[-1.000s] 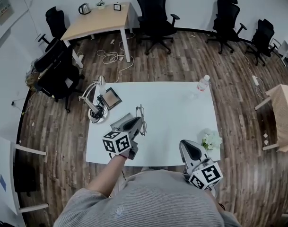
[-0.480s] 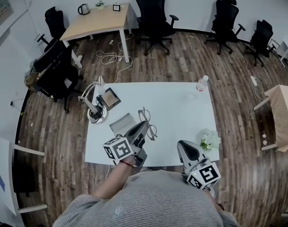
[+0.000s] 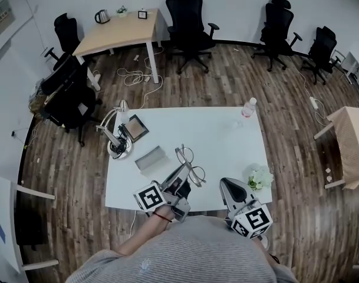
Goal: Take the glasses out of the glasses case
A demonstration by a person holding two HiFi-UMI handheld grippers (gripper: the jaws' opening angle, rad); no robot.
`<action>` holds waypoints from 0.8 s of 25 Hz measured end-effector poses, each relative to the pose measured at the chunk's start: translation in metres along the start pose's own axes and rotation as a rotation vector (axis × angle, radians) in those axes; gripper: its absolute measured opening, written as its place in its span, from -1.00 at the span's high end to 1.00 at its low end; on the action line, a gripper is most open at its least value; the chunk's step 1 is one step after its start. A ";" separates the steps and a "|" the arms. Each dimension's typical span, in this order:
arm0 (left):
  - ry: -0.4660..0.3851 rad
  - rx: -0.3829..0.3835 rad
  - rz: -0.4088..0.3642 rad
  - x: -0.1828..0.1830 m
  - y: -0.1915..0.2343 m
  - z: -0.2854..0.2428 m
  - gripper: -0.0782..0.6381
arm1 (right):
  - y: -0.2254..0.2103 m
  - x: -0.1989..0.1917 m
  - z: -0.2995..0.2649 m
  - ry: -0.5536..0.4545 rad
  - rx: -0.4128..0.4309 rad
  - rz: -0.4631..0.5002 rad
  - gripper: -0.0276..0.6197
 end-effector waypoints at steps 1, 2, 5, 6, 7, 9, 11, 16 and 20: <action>0.005 -0.001 -0.004 0.000 0.001 -0.001 0.68 | 0.000 0.000 -0.001 0.000 -0.002 0.002 0.87; 0.012 0.000 -0.020 0.000 0.001 -0.001 0.68 | 0.000 0.000 -0.001 -0.001 -0.002 0.004 0.87; 0.000 -0.029 0.035 -0.001 -0.002 -0.005 0.68 | -0.001 0.001 -0.001 -0.002 -0.003 0.010 0.87; -0.007 -0.042 0.054 -0.001 -0.004 -0.005 0.68 | -0.002 0.001 -0.002 -0.002 -0.004 0.011 0.87; -0.011 -0.054 0.061 0.000 -0.005 -0.006 0.67 | -0.002 0.001 -0.002 -0.002 -0.005 0.013 0.87; -0.012 -0.069 0.053 0.002 -0.007 -0.005 0.67 | -0.002 0.000 -0.004 0.002 -0.007 0.020 0.87; -0.008 -0.073 0.052 0.000 -0.009 -0.004 0.67 | -0.002 -0.001 -0.004 0.011 -0.012 0.033 0.87; 0.011 -0.083 0.059 -0.008 -0.013 -0.010 0.67 | -0.001 -0.002 -0.003 0.021 0.000 0.048 0.87; 0.023 -0.091 0.074 -0.012 -0.016 -0.014 0.67 | 0.001 0.000 -0.003 0.026 0.019 0.056 0.87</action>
Point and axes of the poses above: the fingertips, and each gripper's own axes: z backward along the fingers, y to its left, x out of its top, the point moved 1 cm from there along z, backward along the fingers, and after that the axes turned 15 degrees about y, right-handed, at the moved point
